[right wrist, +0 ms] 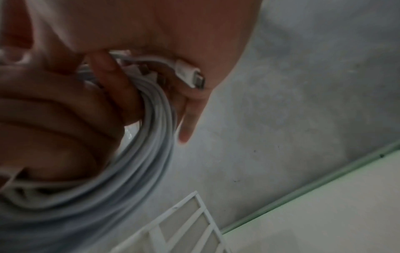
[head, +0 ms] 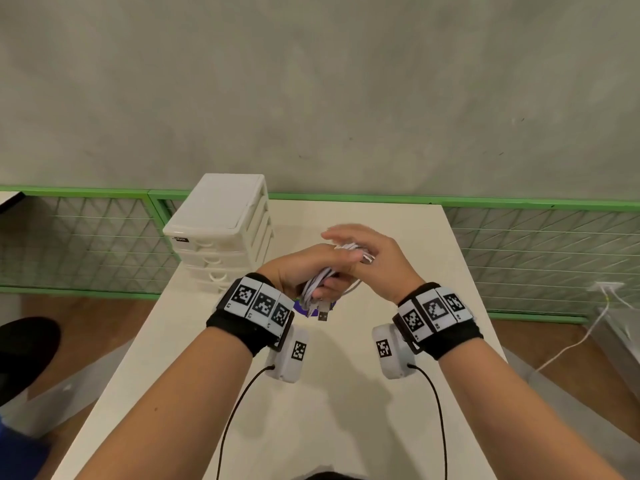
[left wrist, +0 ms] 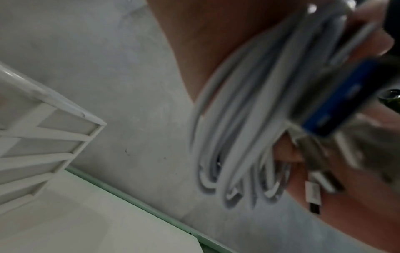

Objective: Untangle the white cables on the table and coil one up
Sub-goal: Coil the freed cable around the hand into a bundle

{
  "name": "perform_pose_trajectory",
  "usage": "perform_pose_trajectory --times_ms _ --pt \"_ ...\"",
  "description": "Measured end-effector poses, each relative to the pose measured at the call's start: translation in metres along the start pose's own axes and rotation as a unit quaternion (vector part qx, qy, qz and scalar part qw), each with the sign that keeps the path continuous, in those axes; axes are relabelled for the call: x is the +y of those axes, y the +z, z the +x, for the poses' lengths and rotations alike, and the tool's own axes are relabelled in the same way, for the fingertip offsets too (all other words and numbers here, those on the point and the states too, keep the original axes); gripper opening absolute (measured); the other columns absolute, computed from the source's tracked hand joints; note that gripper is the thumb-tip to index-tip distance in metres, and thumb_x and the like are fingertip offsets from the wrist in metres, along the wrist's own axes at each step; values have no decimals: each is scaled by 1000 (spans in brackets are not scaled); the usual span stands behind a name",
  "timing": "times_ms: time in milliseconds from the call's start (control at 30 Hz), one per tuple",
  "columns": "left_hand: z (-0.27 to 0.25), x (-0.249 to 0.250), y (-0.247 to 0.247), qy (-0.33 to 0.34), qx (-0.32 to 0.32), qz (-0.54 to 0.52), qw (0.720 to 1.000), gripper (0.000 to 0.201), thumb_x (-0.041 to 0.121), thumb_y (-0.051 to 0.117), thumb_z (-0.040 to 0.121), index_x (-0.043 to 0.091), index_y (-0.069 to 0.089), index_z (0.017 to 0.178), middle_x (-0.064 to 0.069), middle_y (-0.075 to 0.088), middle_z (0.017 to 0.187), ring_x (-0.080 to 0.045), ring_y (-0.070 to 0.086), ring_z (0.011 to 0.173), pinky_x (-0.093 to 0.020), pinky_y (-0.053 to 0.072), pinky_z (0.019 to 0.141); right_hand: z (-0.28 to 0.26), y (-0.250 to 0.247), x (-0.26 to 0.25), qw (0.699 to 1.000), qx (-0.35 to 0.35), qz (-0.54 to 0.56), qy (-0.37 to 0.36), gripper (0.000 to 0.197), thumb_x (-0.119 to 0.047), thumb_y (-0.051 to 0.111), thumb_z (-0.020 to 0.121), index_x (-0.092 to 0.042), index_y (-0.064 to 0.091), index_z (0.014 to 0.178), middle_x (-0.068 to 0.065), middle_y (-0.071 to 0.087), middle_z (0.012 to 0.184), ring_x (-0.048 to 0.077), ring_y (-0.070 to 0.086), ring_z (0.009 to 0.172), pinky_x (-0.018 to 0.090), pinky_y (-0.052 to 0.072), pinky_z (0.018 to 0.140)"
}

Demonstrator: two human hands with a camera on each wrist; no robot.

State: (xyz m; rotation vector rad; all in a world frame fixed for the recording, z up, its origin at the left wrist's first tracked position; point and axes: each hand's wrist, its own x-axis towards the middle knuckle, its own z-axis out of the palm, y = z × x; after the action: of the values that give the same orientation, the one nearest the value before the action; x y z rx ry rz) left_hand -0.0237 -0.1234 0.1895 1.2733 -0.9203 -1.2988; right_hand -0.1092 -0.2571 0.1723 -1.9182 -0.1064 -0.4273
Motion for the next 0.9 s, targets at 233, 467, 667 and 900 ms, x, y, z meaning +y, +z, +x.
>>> perform_pose_trajectory --times_ms 233,467,667,900 --pt "2 -6 11 -18 -30 -102 994 83 82 54 65 1 52 83 3 45 43 -6 39 30 -16 31 37 -9 2 0 989 58 136 32 17 -3 66 81 -20 66 83 -15 64 61 0 55 55 12 44 59" --pt "-29 -13 -20 -18 357 74 931 78 82 37 72 10 64 63 -5 65 57 -18 62 50 -27 49 61 14 54 9 989 128 58 37 12 -19 63 88 -26 63 97 -10 63 79 -4 55 66 10 44 66" --pt "-56 -33 -64 16 490 78 868 66 67 42 89 6 62 75 -14 59 66 -21 55 56 -33 46 63 42 126 9 974 192 92 75 23 -37 56 90 -18 67 98 -9 66 87 5 60 73 20 49 68" --pt "-90 -58 -130 -4 488 7 873 31 24 49 97 6 71 86 -9 72 76 -18 67 66 -24 53 59 94 170 19 979 176 -10 97 16 -39 69 81 -24 74 80 -3 69 77 11 63 74 29 51 74"
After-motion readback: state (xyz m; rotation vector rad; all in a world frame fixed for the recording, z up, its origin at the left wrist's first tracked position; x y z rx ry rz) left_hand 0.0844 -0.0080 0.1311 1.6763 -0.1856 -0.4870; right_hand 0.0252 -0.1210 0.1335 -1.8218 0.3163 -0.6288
